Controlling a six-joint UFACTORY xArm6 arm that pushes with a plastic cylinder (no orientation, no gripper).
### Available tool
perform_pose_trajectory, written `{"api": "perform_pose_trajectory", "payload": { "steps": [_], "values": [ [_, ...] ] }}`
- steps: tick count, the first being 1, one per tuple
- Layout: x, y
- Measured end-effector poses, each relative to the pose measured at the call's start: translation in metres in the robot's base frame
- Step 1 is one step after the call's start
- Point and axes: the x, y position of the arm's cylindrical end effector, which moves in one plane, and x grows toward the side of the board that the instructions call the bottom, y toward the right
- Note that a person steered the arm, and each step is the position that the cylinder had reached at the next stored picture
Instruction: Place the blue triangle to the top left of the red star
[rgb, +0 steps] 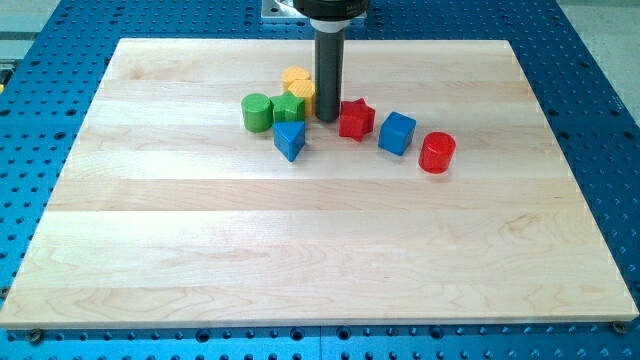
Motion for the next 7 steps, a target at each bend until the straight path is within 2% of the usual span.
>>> {"api": "perform_pose_trajectory", "payload": {
  "steps": [1,2,3,4,5,6,7],
  "values": [
    [0.027,0.047],
    [0.051,0.069],
    [0.069,0.036],
    [0.111,-0.057],
    [0.088,-0.119],
    [0.057,-0.108],
    [0.054,-0.062]
  ]
}}
